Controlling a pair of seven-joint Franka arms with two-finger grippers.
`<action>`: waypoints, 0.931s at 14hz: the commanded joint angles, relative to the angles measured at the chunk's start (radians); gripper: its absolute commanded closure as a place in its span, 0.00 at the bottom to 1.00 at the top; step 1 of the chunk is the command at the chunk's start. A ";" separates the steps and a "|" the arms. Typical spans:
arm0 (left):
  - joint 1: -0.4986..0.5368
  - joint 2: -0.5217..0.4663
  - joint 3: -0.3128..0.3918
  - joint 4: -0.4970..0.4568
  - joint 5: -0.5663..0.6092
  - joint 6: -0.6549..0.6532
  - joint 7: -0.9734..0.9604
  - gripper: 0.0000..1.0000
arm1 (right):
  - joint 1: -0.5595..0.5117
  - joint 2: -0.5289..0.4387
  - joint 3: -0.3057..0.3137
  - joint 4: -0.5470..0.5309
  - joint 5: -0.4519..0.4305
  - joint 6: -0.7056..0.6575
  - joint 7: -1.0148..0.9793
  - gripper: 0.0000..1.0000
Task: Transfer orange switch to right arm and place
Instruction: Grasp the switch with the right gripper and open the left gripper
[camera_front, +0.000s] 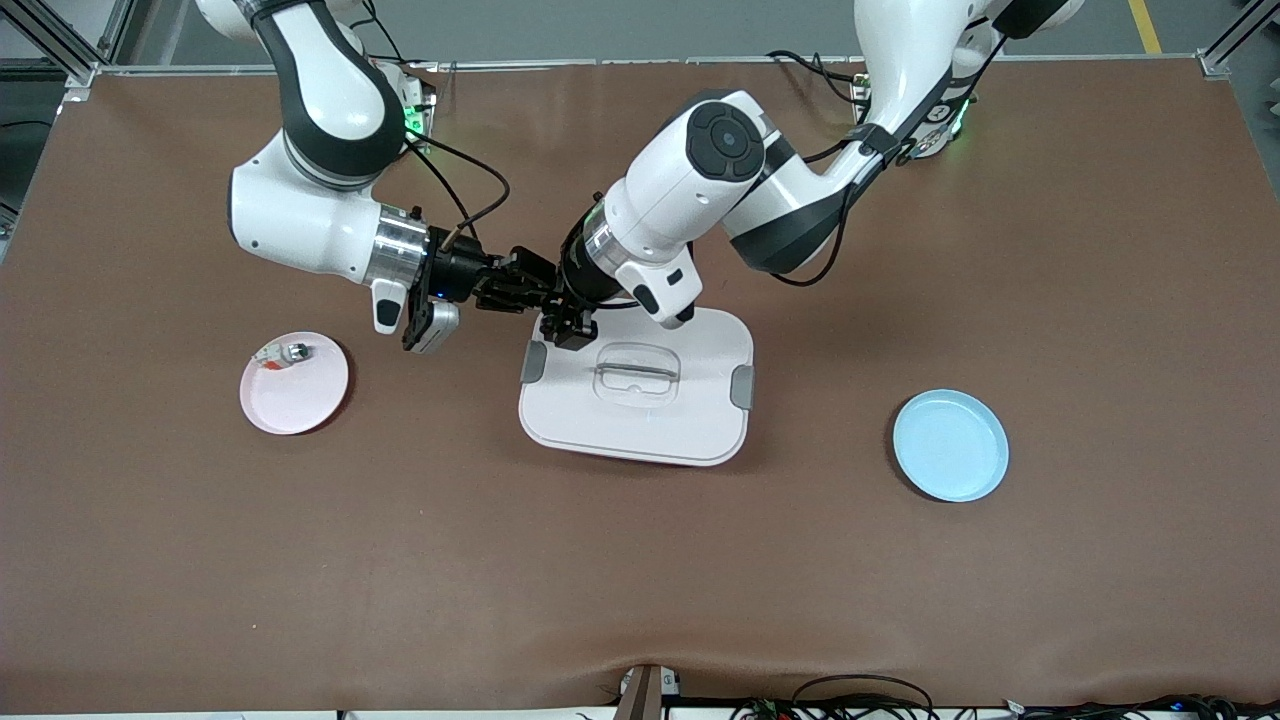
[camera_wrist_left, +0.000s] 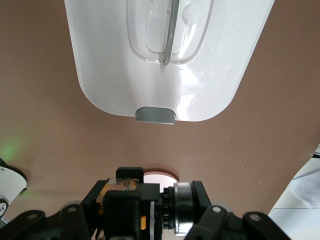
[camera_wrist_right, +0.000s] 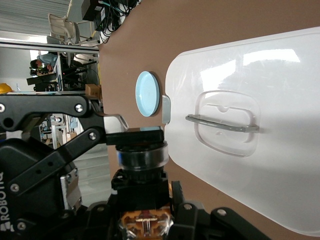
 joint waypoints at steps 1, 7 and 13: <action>-0.012 0.006 0.009 0.029 -0.017 -0.016 -0.012 0.86 | 0.017 0.005 -0.007 0.010 0.019 0.011 0.019 1.00; 0.008 -0.007 0.015 0.029 -0.013 -0.016 -0.004 0.00 | 0.016 0.007 -0.008 0.024 0.011 0.008 0.004 1.00; 0.109 -0.102 0.023 0.029 -0.007 -0.017 0.146 0.00 | -0.036 0.047 -0.013 0.067 -0.288 -0.006 -0.193 1.00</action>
